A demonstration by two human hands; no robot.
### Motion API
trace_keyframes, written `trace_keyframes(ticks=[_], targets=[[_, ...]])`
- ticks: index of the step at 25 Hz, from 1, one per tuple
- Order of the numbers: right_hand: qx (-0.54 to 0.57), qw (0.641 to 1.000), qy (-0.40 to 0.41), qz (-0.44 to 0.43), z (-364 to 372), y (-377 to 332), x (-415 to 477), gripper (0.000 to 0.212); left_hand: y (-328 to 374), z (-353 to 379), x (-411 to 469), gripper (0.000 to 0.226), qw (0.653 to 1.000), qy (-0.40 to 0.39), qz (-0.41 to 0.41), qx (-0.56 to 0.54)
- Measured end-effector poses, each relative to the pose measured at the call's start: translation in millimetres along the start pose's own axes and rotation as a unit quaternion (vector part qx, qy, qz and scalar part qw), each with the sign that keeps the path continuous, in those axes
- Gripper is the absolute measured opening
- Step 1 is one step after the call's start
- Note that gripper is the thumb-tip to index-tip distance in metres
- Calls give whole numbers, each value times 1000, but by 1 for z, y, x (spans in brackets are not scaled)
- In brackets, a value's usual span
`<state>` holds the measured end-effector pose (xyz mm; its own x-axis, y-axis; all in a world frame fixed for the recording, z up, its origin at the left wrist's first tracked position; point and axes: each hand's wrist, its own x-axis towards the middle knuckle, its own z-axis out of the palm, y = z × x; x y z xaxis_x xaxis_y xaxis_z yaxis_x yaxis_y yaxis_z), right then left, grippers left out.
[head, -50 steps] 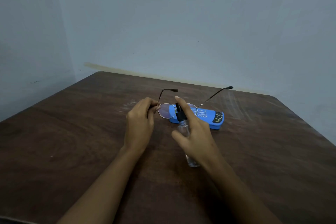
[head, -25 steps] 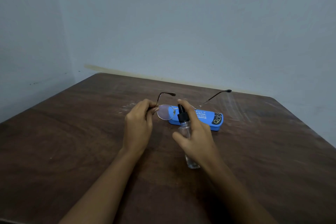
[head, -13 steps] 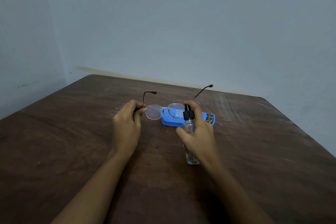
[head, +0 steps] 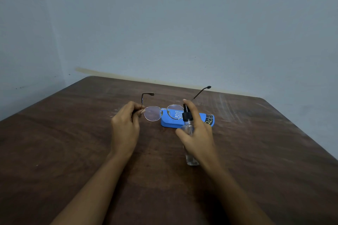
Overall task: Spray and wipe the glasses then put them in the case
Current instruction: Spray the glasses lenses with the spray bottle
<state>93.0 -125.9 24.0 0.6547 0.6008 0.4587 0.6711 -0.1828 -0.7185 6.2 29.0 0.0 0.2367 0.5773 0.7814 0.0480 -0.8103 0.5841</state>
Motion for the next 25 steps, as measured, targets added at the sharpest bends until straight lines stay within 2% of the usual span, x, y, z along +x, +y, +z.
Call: trace_keyframes(ticks=[8, 15, 21, 25], targets=[[-3, 1000, 6, -15, -1, 0, -1, 53, 1, -1, 0, 11, 1000, -1, 8, -1], [-4, 1000, 2, 1, -2, -2, 0, 67, 1, -1, -1, 9, 1000, -5, 2, -4], [8, 1000, 12, -2, -3, -1, -1, 57, 1, -1, 0, 9, 1000, -7, 7, 0], [25, 1000, 12, 8, -4, -2, -1, 62, 2, -2, 0, 10, 1000, 0, 8, 9]])
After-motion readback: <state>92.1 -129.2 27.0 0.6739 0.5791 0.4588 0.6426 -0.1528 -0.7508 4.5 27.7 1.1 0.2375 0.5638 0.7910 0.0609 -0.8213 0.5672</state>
